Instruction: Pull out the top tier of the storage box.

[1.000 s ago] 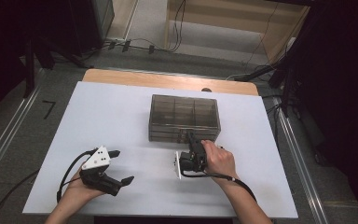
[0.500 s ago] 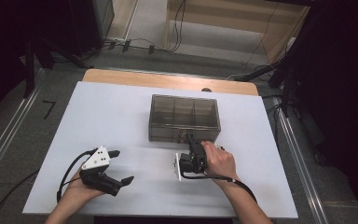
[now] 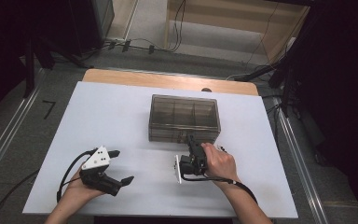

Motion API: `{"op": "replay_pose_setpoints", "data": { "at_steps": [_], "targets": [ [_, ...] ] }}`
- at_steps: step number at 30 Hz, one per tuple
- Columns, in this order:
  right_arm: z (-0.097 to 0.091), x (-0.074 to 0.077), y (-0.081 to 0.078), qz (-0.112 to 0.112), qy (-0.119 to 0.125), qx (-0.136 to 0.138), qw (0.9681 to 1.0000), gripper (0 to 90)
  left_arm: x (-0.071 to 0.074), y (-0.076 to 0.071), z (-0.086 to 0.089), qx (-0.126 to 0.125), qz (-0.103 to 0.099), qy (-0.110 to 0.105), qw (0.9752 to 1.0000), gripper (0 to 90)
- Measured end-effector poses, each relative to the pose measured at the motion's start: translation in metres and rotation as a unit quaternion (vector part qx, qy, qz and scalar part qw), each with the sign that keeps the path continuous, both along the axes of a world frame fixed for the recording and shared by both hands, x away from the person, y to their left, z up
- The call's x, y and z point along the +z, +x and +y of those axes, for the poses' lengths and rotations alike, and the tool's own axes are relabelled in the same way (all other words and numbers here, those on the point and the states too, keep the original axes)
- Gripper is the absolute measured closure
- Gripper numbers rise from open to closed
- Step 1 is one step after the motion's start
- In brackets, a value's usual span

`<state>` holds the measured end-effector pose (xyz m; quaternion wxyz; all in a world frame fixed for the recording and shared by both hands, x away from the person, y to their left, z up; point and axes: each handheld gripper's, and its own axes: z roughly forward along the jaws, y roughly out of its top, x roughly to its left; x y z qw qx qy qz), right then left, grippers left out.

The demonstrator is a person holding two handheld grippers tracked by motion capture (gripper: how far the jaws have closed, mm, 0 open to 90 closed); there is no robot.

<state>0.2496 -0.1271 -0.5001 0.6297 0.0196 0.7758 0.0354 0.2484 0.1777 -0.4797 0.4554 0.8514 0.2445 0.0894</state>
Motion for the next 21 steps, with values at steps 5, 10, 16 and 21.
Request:
{"op": "replay_pose_setpoints", "data": {
  "at_steps": [5,10,16,21],
  "targets": [
    [-0.0007,0.0000,-0.0016,-0.002,0.000,0.003,1.0000,78.5,-0.0002,-0.0001,-0.0004,0.000,0.001,-0.001,1.0000,0.0],
    [-0.0011,-0.0002,-0.0036,-0.001,0.001,0.003,1.0000,78.5,-0.0002,-0.0001,-0.0005,0.000,0.001,-0.001,1.0000,0.0],
    [-0.0012,-0.0006,-0.0063,-0.001,0.003,0.001,1.0000,78.6,-0.0002,-0.0001,-0.0005,0.000,0.001,-0.001,1.0000,0.0],
    [-0.0012,-0.0003,-0.0081,-0.001,0.000,0.004,1.0000,78.5,-0.0002,-0.0002,-0.0006,0.000,0.001,-0.001,1.0000,0.0]
  ]
}}
